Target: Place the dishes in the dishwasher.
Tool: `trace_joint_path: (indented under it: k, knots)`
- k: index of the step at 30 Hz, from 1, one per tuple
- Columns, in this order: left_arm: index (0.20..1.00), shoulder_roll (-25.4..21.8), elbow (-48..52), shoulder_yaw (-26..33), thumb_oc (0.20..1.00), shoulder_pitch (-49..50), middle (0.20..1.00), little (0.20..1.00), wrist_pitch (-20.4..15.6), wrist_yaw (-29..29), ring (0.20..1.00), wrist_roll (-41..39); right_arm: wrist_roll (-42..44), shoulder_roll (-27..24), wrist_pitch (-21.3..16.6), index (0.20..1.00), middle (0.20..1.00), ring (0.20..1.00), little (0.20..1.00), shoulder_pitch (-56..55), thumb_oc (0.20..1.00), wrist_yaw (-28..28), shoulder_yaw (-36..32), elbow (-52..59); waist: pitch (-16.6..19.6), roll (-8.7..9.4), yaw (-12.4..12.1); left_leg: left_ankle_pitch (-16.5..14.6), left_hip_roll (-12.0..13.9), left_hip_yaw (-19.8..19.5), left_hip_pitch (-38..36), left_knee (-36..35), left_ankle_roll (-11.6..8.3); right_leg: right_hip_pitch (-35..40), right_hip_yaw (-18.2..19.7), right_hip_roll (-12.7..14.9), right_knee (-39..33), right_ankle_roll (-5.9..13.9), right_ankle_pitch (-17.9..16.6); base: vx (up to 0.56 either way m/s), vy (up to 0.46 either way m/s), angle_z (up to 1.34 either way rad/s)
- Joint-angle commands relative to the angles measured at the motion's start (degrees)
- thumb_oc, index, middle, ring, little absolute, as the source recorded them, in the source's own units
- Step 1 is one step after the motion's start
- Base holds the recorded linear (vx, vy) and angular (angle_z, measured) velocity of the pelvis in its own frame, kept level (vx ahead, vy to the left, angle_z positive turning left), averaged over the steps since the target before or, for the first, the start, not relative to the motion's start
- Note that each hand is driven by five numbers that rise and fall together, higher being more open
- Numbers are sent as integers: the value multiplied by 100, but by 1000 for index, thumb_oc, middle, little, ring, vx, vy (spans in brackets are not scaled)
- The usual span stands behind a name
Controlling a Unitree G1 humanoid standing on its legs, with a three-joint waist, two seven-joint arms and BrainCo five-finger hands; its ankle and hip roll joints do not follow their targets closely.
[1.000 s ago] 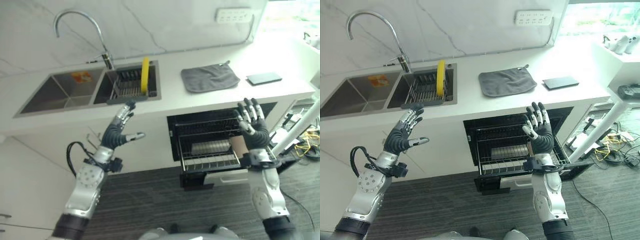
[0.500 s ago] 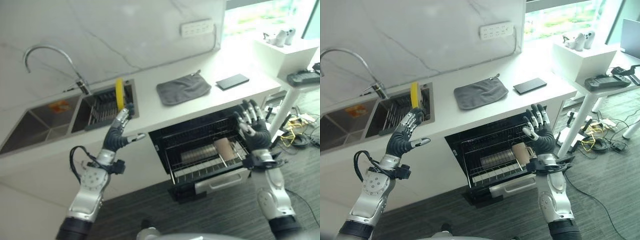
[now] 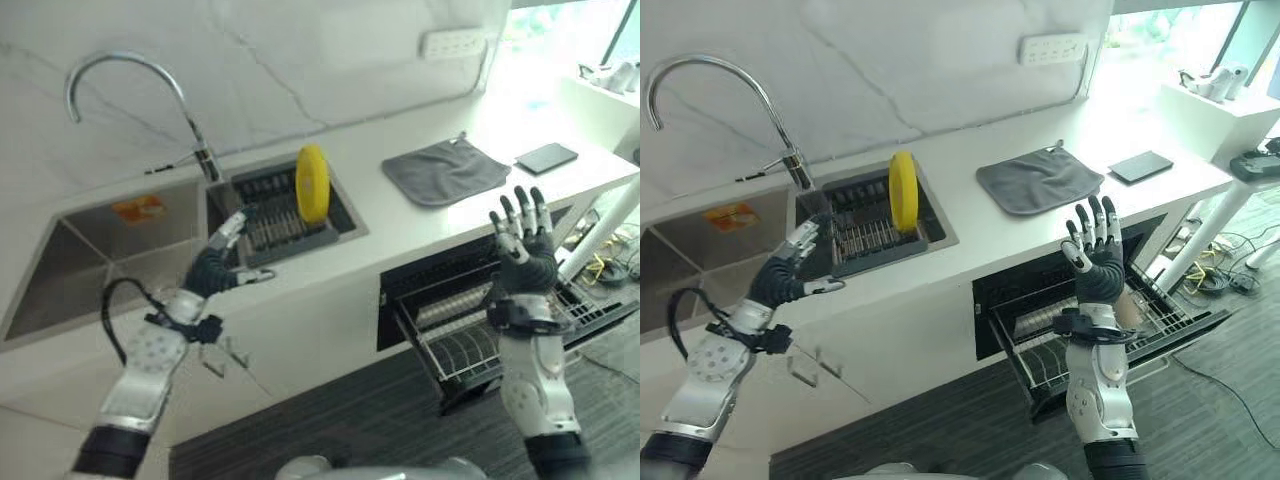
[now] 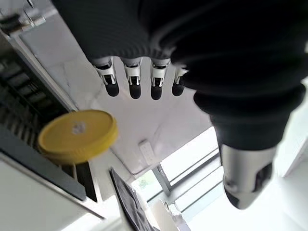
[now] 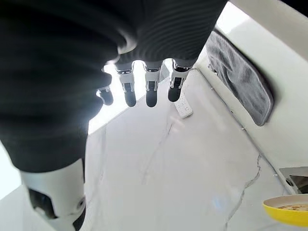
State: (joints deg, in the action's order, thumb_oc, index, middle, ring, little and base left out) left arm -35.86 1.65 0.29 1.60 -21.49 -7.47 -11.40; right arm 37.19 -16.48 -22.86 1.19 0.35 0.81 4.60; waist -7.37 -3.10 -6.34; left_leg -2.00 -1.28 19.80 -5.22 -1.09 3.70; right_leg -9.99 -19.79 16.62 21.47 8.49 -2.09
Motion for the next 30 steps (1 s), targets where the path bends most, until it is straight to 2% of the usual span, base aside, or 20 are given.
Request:
trace_joint_path:
  k: [1,4,8,9,12,13,14,15,16,17,18,19,20,21,23,24,25,27,28,30]
  knots:
    - [1000,88,345,-119,1000,-354,1000,1000,-354,265,1000,-92,38,-126,-196,1000,1000,1000,1000,436,1000,37,-60,191,63,71,-27,40,91,-446,-244,-95,-290,1078,-153,-478,-1271,108,-129,35,23,-29]
    - [1000,276,382,-173,1000,-321,1000,1000,-273,350,1000,150,45,-116,-170,1000,1000,1000,1000,484,1000,57,-10,184,133,139,-9,68,29,-356,-193,-131,-277,1134,-121,-662,-1529,71,-196,46,-49,-35]
    - [1000,441,505,-100,1000,-179,1000,1000,-183,297,1000,320,151,-123,-110,1000,1000,1000,1000,491,1000,35,-18,165,231,154,-86,66,81,-243,-177,-128,-327,1269,-217,-676,-1793,36,-105,42,-114,-9]
    - [1000,461,547,-24,1000,-81,1000,1000,-155,330,1000,355,251,-128,-78,1000,1000,1000,1000,490,1000,140,-32,136,251,155,-102,24,144,-150,-119,62,-404,1371,-247,-755,-1977,-45,27,59,-169,-7]
    - [1000,440,594,47,1000,65,1000,1000,-199,419,1000,283,136,-178,8,1000,1000,1000,1000,509,1000,242,14,198,178,239,-159,-153,202,-132,249,1022,-544,1519,-211,-807,-2186,-201,52,52,-158,-19]
    - [1000,458,624,63,1000,114,1000,1000,-199,425,1000,245,127,-207,60,1000,1000,1000,1000,543,1000,247,37,192,120,257,-212,-8,279,-267,505,1496,-640,1569,-155,-828,-2234,-268,35,41,-88,-14]
    - [1000,488,635,80,1000,145,1000,1000,-193,420,1000,250,107,-218,89,1000,1000,1000,1000,580,1000,262,63,166,90,246,-251,139,371,-407,659,1660,-705,1581,-100,-853,-2270,-298,18,45,-13,-9]
    - [1000,521,644,90,1000,185,1000,1000,-190,424,1000,278,92,-223,120,1000,1000,1000,1000,626,1000,301,105,125,91,226,-289,240,460,-540,686,1538,-729,1575,-54,-870,-2316,-295,1,64,94,-23]
    - [1000,540,674,97,1000,260,1000,1000,-207,437,1000,306,87,-213,148,1000,1000,1000,1000,685,1000,357,163,81,130,192,-342,341,601,-647,573,1085,-759,1588,-58,-880,-2403,-264,-13,61,151,-42]
    - [1000,549,712,111,1000,305,1000,1000,-205,427,1000,326,57,-196,171,1000,1000,1000,1000,714,1000,373,189,76,160,165,-380,580,728,-710,562,791,-837,1599,-64,-890,-2472,-245,-27,52,245,-45]
    - [1000,560,840,135,1000,369,1000,1000,-151,433,1000,402,-43,-167,230,1000,1000,1000,1000,732,1000,388,241,120,180,87,-432,1233,1036,-835,643,404,-1084,1696,-57,-927,-2594,-219,-10,15,226,-33]
    - [1000,545,863,134,1000,375,1000,1000,-156,454,1000,406,-54,-200,248,1000,1000,1000,1000,718,1000,410,249,166,169,73,-413,1367,1149,-771,685,305,-1138,1734,-108,-890,-2615,-206,12,-10,231,-26]
    - [1000,523,867,124,1000,354,1000,1000,-159,465,1000,370,-64,-254,274,1000,1000,1000,1000,718,1000,444,242,194,175,73,-377,1317,1223,-615,659,199,-1140,1758,-214,-826,-2631,-180,15,-45,228,-20]
    - [1000,481,825,72,1000,235,1000,1000,-107,515,1000,316,-5,-330,346,1000,1000,1000,1000,717,1000,547,260,233,199,66,-298,1294,1310,-252,540,-21,-1178,1790,-458,-688,-2638,-84,-32,-37,245,-6]
    - [1000,442,769,-52,1000,103,1000,1000,0,581,1000,333,-36,-346,509,1000,1000,1000,1000,634,1000,503,322,276,205,39,-248,1308,1357,-176,441,-145,-1260,1898,-585,-620,-2569,1,49,19,249,29]
    - [1000,457,679,-116,1000,16,1000,1000,-53,559,1000,362,16,-418,552,1000,1000,1000,1000,611,1000,648,377,283,180,27,-256,1251,1284,-55,408,-223,-1127,1932,-814,-529,-2432,-5,54,73,226,29]
    - [1000,467,695,-82,1000,14,1000,1000,-23,495,1000,372,-71,-441,607,1000,1000,1000,1000,577,1000,677,379,341,210,51,-282,1028,1191,-172,307,-312,-1125,1991,-773,-491,-2372,58,150,18,214,16]
    - [1000,453,707,1,1000,34,1000,1000,-18,335,1000,332,-272,-466,719,1000,1000,1000,1000,566,1000,688,402,393,246,76,-364,786,1019,-300,264,-349,-1000,1989,-773,-415,-2255,87,205,39,144,9]
    - [1000,446,694,47,1000,47,1000,1000,-49,231,1000,287,-198,-442,810,1000,1000,1000,1000,610,1000,651,463,352,287,88,-430,704,899,-392,240,-374,-928,1991,-727,-409,-2231,92,235,-60,133,16]
    - [1000,423,664,90,1000,67,1000,1000,-130,130,1000,257,-102,-384,777,1000,1000,1000,1000,654,1000,545,473,320,301,89,-497,735,797,-439,264,-391,-816,1937,-734,-403,-2213,66,162,-65,68,17]
